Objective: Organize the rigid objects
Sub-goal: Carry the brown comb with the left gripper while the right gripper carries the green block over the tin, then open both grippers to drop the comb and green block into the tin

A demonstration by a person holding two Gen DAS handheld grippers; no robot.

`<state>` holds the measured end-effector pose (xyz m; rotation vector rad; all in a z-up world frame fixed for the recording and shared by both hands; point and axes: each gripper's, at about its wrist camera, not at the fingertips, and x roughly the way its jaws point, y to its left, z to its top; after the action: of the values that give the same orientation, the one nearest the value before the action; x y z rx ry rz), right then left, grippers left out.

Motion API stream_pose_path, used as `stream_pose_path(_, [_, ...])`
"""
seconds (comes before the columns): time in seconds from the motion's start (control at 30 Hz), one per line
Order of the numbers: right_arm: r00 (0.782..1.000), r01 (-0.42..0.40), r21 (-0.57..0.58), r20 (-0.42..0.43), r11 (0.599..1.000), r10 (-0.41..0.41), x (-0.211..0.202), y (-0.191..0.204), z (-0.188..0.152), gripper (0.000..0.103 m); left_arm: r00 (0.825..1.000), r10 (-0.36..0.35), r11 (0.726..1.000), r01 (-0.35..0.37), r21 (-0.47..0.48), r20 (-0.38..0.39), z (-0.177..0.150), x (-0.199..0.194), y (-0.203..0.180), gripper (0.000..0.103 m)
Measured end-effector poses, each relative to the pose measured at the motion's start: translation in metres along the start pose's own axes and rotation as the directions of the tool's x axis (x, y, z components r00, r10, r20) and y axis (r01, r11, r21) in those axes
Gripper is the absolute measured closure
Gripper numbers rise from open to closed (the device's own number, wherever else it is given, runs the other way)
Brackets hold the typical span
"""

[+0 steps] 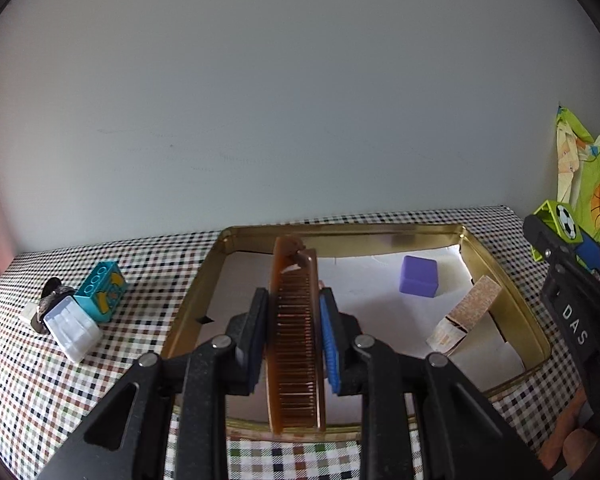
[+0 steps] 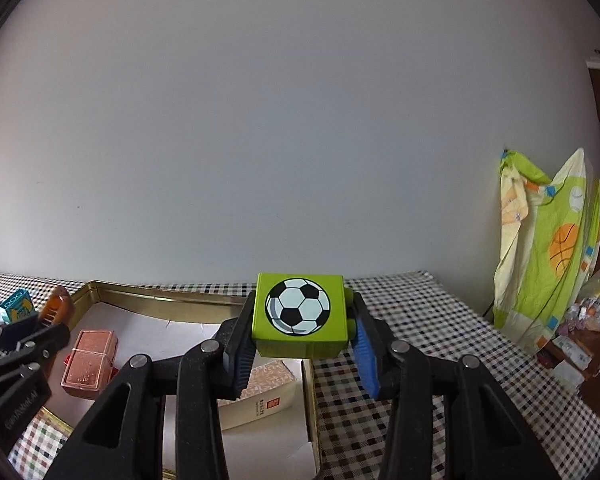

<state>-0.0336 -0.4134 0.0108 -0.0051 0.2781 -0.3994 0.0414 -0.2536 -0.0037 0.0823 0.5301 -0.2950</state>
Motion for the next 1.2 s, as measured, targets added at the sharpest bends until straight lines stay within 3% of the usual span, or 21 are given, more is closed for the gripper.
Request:
stream_pose_path(0.67, [0.986,-0.08,-0.007,-0.146,0.997,0.078,0.037,0.015,-0.006,0.058,0.999,0.013,1.0,-0.012,0.017,-0.052,-0.002,0.031,-0.014,0.08])
stream_pose_path(0.93, [0.973,-0.151,-0.032,-0.179,0.988,0.143,0.044,0.029,-0.007,0.058,0.998,0.02,1.0,-0.019,0.023,-0.06,-0.001,0.035,-0.017,0.08])
stream_pose_path(1.2, [0.969,-0.159,-0.037,-0.197,0.987,0.149,0.049,0.031,-0.008,0.058,0.998,0.017,0.999,-0.015,0.032,-0.061,-0.002,0.036,-0.019,0.08])
